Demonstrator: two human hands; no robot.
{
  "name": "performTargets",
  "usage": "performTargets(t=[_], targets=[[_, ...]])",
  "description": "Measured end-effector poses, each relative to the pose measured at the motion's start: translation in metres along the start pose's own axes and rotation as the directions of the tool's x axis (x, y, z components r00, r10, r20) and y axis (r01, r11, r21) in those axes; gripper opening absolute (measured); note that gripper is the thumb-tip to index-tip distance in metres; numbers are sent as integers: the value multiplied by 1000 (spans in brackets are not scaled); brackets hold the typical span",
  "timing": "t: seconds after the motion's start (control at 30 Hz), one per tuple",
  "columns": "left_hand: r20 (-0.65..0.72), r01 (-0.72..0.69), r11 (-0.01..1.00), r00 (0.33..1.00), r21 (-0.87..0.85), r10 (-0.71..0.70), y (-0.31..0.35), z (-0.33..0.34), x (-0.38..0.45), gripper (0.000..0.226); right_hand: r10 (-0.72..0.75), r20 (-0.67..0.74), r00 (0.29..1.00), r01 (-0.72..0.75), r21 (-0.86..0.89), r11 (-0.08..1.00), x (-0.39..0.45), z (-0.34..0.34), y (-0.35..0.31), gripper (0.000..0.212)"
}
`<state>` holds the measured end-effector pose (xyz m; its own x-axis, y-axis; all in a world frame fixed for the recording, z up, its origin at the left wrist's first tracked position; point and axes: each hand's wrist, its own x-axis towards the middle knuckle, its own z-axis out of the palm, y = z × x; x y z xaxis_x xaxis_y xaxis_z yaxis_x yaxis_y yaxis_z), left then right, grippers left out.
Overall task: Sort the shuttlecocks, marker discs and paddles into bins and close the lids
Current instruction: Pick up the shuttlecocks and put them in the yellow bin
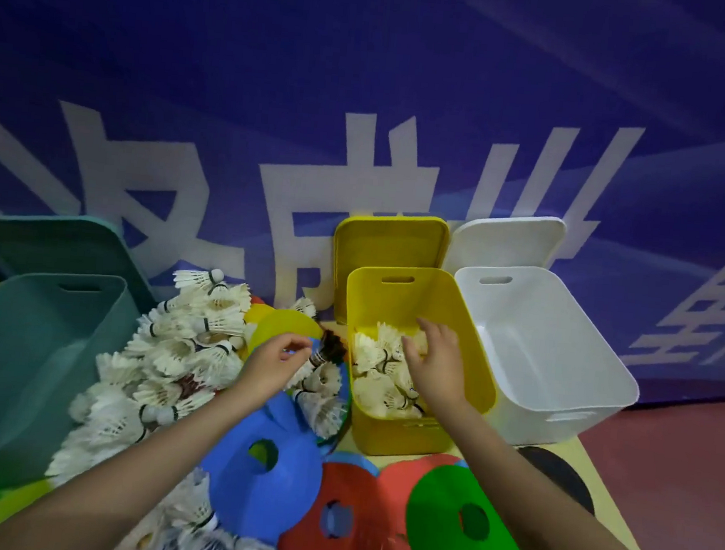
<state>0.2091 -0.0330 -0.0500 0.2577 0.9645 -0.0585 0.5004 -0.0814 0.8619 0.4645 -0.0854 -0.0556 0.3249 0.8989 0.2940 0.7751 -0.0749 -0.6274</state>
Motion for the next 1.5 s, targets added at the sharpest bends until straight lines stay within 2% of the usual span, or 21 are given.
performTargets(t=[0.13,0.23,0.37,0.5,0.63,0.77,0.87,1.03,1.17,1.33,1.4,1.5], targets=[[-53,6,1000,999,27,-4,-27,-40,-16,13,-163,187,969,133,165,977,-25,41,-68,35],[-84,22,997,996,79,-15,-44,-71,-30,13,-187,332,924,144,152,978,-37,71,-96,36],[-101,70,986,993,148,-55,-75,-105,-47,18,-40,505,862,59,-21,998,-48,107,-102,40],[-47,61,950,998,306,-49,-107,-124,-60,24,100,593,799,136,-341,930,-55,128,-102,38],[46,58,857,994,512,-95,-122,-120,-68,39,205,645,736,249,-539,805,-59,147,-96,44],[169,-91,678,984,729,-49,-126,-104,-65,47,314,619,720,180,-603,777,-61,154,-85,45],[191,-159,571,982,806,3,-132,-99,-57,44,365,597,714,136,-629,765,-60,159,-78,43],[226,-207,499,974,841,24,-146,-98,-47,45,305,574,760,138,-601,787,-55,156,-80,44],[178,-166,560,984,812,34,-148,-95,-46,38,189,526,829,124,-503,855,-52,138,-88,50],[160,-161,657,985,737,61,-145,-93,-48,35,76,331,941,13,-261,965,-54,114,-99,53],[148,-152,714,987,683,69,-144,-94,-49,33,114,304,946,-70,-151,986,-54,114,-103,57],[77,-55,851,997,522,17,-142,-99,-50,32,212,385,898,-259,75,963,-52,115,-110,60]])
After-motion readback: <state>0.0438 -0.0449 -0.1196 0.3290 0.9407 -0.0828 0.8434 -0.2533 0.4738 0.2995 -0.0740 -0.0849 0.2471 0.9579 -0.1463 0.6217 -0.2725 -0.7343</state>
